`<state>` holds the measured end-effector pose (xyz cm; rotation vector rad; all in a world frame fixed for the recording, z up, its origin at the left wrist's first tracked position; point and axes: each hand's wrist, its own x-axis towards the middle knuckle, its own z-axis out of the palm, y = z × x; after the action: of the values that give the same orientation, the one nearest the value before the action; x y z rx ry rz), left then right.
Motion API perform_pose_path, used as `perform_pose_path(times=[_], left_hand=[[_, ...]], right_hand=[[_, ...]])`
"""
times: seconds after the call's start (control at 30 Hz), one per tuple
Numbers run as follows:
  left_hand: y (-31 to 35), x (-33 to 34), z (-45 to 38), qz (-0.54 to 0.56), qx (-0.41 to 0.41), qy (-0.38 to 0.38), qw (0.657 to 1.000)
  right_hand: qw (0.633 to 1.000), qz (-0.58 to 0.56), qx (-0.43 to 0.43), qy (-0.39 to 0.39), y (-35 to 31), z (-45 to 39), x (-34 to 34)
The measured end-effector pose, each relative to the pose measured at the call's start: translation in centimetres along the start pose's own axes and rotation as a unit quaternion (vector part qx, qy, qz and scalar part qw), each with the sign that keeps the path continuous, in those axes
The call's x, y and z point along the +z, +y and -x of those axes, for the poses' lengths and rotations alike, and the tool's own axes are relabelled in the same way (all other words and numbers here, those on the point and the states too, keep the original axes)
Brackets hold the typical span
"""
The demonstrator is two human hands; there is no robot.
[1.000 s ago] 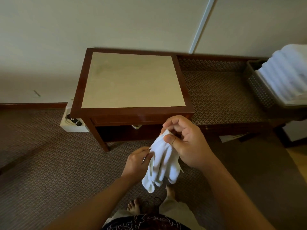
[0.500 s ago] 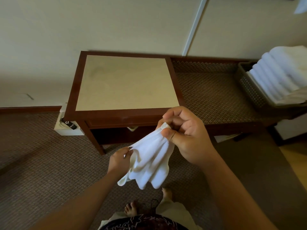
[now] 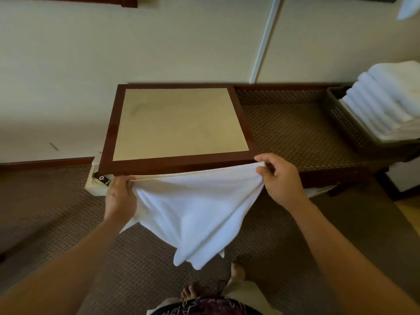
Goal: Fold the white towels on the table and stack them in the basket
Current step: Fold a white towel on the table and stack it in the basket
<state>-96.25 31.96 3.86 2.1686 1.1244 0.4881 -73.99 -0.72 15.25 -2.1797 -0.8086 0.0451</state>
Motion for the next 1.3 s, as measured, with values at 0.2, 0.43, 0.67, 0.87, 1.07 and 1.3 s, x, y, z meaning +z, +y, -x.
perform_pose_path(times=[0.2, 0.43, 0.67, 0.87, 1.07, 1.3], left_hand=[[3.6, -2.7, -1.5, 0.014, 0.126, 0.018, 0.992], [3.1, -3.2, -2.0, -0.010, 0.119, 0.041, 0.992], [0.0, -3.1, -2.0, -0.131, 0.291, 0.058, 0.946], [-1.4, -2.3, -1.8, -0.138, 0.251, -0.023, 0.958], [-2.6, -1.6, -0.1, -0.097, 0.164, -0.113, 0.975], [-3.7, 1.4, 1.1, -0.087, 0.031, -0.114, 0.989]], right_hand=[[0.988, 0.037, 0.071, 0.133, 3.5, 0.0, 2.3], [0.989, -0.023, 0.127, -0.067, 3.5, 1.0, 4.6], [0.993, -0.033, 0.112, 0.029, 2.6, 0.8, 4.2], [0.990, -0.067, 0.116, 0.052, 2.4, 0.7, 3.6], [0.981, -0.113, 0.135, 0.088, 3.3, 1.6, 3.4], [0.973, -0.161, 0.033, 0.163, -2.3, 0.8, 4.1]])
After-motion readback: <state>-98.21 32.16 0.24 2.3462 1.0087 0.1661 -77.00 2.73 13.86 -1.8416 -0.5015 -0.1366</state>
